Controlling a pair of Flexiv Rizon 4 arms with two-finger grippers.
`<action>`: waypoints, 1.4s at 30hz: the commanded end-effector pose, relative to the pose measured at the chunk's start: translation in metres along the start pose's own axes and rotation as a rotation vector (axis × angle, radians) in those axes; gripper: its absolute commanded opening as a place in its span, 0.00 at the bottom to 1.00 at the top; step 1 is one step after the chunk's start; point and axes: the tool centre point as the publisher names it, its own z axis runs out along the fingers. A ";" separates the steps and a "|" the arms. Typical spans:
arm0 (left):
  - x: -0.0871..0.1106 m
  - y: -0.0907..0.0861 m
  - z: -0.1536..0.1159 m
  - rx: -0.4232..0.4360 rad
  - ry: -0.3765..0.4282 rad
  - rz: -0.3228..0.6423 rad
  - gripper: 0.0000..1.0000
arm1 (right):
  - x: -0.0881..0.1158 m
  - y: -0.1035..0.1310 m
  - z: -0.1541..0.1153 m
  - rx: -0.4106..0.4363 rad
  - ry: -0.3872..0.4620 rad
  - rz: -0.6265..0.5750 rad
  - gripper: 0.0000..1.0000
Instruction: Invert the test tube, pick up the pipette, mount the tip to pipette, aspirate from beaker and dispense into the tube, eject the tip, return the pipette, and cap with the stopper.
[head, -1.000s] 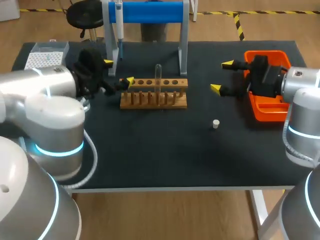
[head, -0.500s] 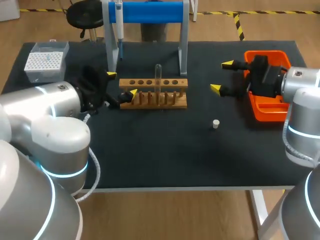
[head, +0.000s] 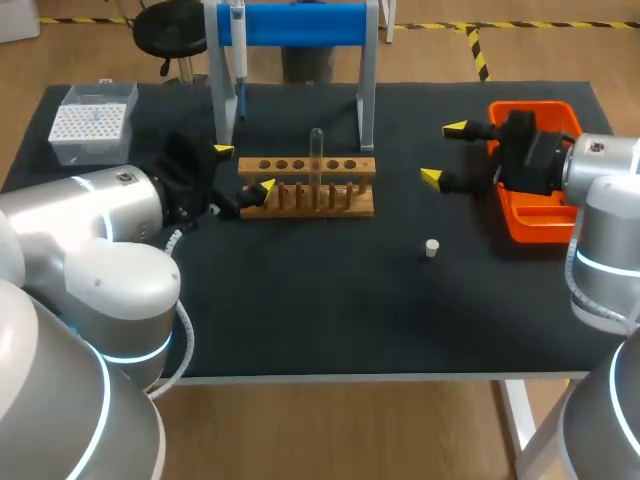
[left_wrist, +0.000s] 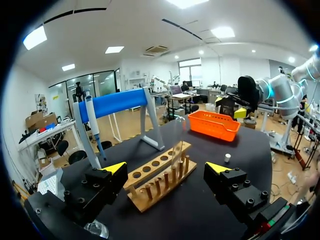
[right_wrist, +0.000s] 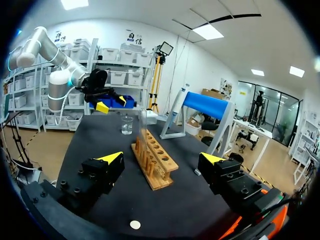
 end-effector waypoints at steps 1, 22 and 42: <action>-0.001 0.001 -0.001 0.005 0.003 0.000 1.00 | -0.001 0.002 0.015 -0.003 0.032 -0.002 1.00; -0.001 0.001 -0.001 0.005 0.003 0.000 1.00 | 0.006 0.025 0.113 -0.169 0.380 -0.021 1.00; -0.001 0.001 -0.001 0.005 0.003 0.000 1.00 | 0.039 0.029 0.147 -0.277 0.491 0.019 1.00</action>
